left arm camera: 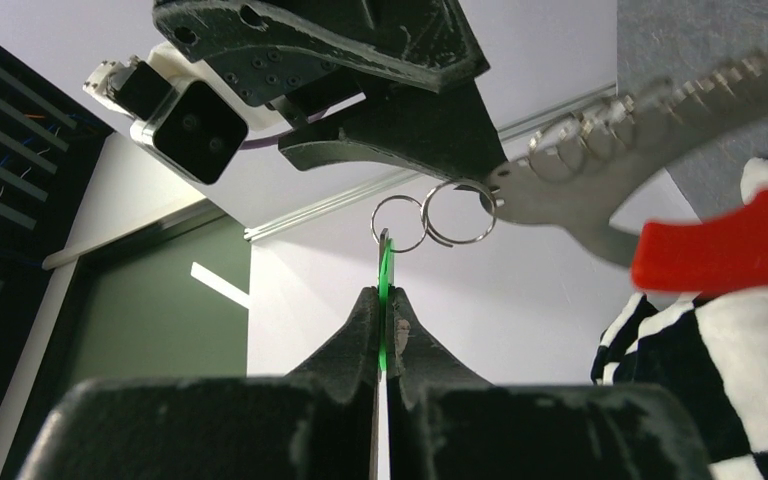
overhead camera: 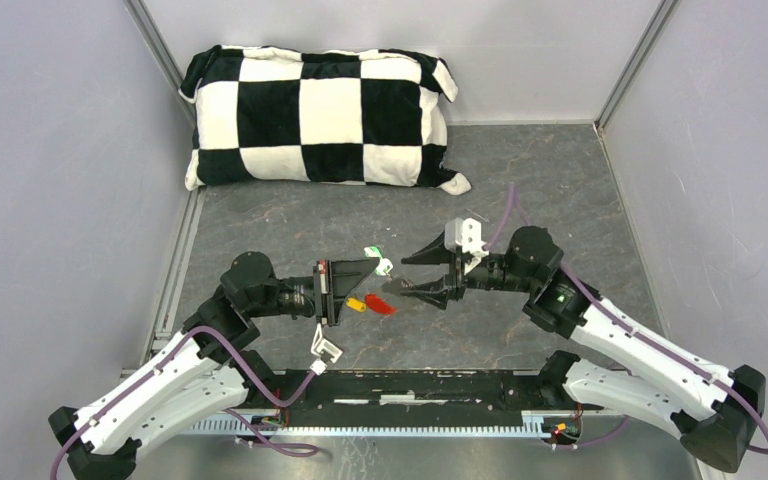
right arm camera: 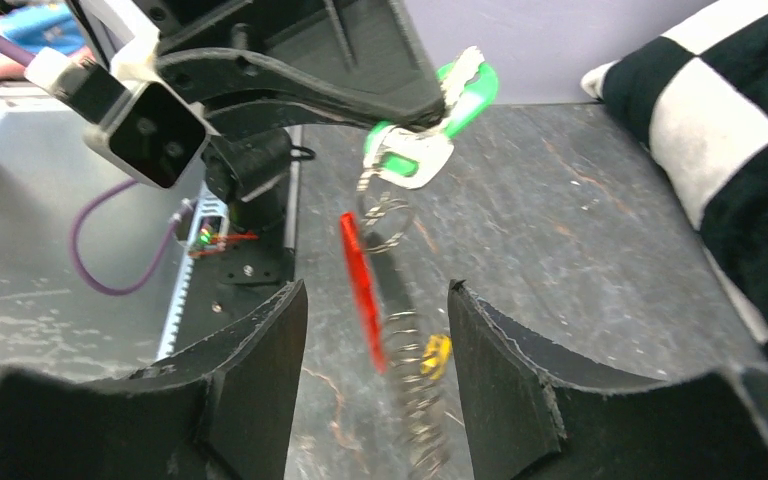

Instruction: Put the keys on the keyring

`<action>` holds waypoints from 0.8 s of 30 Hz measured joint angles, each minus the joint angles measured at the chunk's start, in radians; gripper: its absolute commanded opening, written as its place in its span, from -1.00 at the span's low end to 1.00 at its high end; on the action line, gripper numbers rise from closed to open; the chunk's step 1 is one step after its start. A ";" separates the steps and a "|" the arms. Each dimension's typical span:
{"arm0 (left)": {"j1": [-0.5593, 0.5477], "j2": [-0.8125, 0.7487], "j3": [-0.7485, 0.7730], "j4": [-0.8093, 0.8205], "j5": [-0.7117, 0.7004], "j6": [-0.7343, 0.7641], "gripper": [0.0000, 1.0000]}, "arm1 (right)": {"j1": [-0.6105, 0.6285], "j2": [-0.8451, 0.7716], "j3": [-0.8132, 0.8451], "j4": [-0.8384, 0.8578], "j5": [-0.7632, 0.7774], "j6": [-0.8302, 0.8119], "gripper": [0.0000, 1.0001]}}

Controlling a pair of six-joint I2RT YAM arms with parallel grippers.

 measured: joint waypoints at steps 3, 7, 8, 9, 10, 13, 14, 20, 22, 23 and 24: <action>0.000 -0.005 0.000 -0.001 0.040 0.000 -0.96 | -0.046 0.000 0.072 -0.090 -0.015 -0.067 0.24; 0.000 -0.010 0.005 -0.008 0.080 0.000 -0.96 | -0.130 0.023 0.180 -0.184 -0.157 -0.135 0.29; 0.000 -0.010 0.006 -0.009 0.091 0.000 -0.96 | -0.151 0.035 0.202 -0.201 -0.209 -0.150 0.30; 0.000 -0.010 0.008 -0.009 0.097 0.000 -0.96 | -0.171 0.048 0.218 -0.216 -0.263 -0.164 0.30; 0.000 -0.010 0.008 -0.009 0.106 0.000 -0.96 | -0.187 0.058 0.226 -0.226 -0.303 -0.176 0.31; 0.000 -0.010 0.011 -0.013 0.129 0.000 -0.96 | -0.227 0.100 0.229 -0.240 -0.413 -0.184 0.31; 0.000 -0.010 0.012 -0.017 0.137 0.000 -0.96 | -0.235 0.117 0.229 -0.238 -0.437 -0.183 0.31; 0.000 -0.010 0.025 -0.044 0.168 0.000 -0.96 | -0.245 0.215 0.156 0.019 -0.552 0.003 0.25; 0.000 -0.010 0.027 -0.049 0.173 0.000 -0.96 | -0.235 0.230 0.088 0.198 -0.567 0.136 0.24; 0.000 -0.010 0.027 -0.050 0.175 0.000 -0.96 | -0.229 0.237 0.063 0.265 -0.570 0.188 0.24; 0.000 -0.010 0.027 -0.053 0.180 0.000 -0.96 | -0.217 0.245 0.039 0.335 -0.573 0.242 0.23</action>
